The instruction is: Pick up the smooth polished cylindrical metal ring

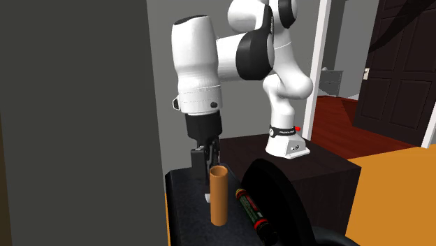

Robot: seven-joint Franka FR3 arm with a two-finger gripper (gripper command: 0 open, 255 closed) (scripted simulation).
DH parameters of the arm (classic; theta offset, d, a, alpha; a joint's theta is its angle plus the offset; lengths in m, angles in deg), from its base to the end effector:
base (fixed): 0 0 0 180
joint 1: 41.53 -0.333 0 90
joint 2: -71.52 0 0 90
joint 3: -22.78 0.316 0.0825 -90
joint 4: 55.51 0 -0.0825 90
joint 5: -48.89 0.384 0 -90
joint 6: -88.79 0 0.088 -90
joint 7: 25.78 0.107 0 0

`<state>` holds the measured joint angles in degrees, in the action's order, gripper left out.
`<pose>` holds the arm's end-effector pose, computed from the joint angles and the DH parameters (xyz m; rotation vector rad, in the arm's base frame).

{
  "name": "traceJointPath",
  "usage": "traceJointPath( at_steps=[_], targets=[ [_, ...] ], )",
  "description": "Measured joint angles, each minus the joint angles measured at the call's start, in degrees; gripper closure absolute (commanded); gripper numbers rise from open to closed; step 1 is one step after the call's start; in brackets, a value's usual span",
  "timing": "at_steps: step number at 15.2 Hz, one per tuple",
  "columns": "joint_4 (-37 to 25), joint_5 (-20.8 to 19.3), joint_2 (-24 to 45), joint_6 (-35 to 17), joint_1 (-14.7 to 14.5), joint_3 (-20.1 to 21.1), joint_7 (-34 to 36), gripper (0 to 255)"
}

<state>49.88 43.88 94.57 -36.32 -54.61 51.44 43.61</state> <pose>0.4894 0.4031 0.3334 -2.9936 0.7087 0.1551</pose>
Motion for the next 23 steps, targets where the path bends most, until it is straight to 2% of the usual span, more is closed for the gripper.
traceJointPath(
  at_steps=[7,8,18,23],
  targets=[
    [0.33,-1.70,3.39,-3.43,-0.99,-0.98,0.97,0],
    [0.36,-1.74,3.46,-3.53,-0.99,-1.01,0.96,255],
    [0.34,-1.79,3.55,-3.64,-1.00,-1.05,0.95,255],
    [-0.45,-0.86,1.73,-1.16,-0.58,-0.47,0.62,255]
  ],
)
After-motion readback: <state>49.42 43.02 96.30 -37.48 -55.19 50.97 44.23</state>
